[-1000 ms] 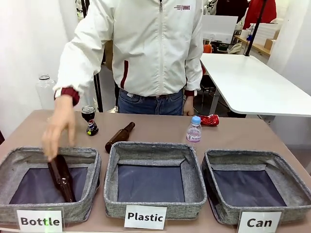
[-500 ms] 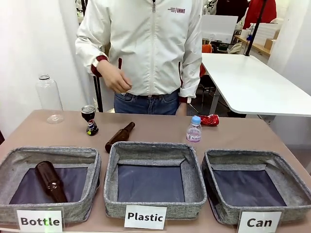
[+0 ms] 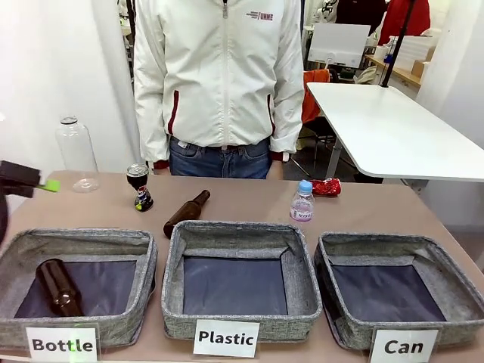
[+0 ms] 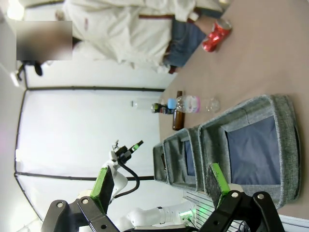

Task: Sort the can waste into the basket.
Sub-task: Pick up the can waste from the table and place it in the right Fabric basket.

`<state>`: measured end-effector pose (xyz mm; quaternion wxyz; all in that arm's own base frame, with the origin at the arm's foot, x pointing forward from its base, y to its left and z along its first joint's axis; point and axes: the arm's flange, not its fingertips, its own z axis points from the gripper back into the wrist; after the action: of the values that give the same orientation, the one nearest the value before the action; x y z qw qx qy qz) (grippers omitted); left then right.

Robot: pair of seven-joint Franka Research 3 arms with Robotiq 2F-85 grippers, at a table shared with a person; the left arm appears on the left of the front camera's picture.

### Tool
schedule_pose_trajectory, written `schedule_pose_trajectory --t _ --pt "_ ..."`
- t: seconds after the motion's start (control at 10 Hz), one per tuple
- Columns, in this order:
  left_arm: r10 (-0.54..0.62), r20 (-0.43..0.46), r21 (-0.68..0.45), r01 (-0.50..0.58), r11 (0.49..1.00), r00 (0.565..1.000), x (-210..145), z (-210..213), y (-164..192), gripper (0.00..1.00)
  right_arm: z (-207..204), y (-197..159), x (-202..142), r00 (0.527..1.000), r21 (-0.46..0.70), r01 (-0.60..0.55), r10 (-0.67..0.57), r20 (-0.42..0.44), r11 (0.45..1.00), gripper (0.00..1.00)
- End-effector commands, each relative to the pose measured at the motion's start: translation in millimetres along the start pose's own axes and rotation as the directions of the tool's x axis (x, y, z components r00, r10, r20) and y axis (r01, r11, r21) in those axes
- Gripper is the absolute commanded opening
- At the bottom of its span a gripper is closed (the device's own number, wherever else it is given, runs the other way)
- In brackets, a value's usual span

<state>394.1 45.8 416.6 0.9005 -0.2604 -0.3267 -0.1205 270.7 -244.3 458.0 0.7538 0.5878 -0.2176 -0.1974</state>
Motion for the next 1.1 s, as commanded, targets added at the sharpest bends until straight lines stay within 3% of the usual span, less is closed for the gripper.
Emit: schedule_pose_trajectory --t 0.0,0.1,0.3,0.4,0.5,0.8,1.0 --pt "-0.034 0.026 0.0 0.034 0.999 0.999 -3.7 -46.4 -15.7 1.0 0.7 5.6 1.6 1.0 0.021 0.016 -0.016 0.011 1.0 1.0" --pt "-0.074 0.03 0.032 0.073 0.997 0.997 -2.9 -72.3 -22.2 1.0 0.7 5.6 1.6 1.0 0.021 0.016 -0.016 0.011 1.0 1.0" --pt "-0.196 0.041 -0.033 0.198 0.98 0.98 -3.6 -95.5 -29.2 1.0 0.7 5.6 1.6 1.0 0.021 0.016 -0.016 0.011 1.0 1.0" --pt "-0.158 0.043 0.021 0.157 0.987 0.987 2.9 -92.2 -29.5 1.0 0.7 5.6 1.6 1.0 0.021 0.016 -0.016 0.011 1.0 1.0" --pt "-0.121 -0.004 0.001 0.121 0.993 0.993 -3.2 -80.2 -44.6 1.0 0.7 5.6 1.6 1.0 0.021 0.016 -0.016 0.011 1.0 1.0" --pt "-0.121 -0.004 0.001 0.121 0.993 0.993 -3.2 -80.2 -44.6 1.0 0.7 5.6 1.6 1.0 0.021 0.016 -0.016 0.011 1.0 1.0" --pt "-0.151 -0.052 -0.002 0.151 0.989 0.987 8.0 -112.1 -33.9 1.0 0.7 5.6 1.6 1.0 0.021 0.016 -0.016 0.011 1.0 1.0"
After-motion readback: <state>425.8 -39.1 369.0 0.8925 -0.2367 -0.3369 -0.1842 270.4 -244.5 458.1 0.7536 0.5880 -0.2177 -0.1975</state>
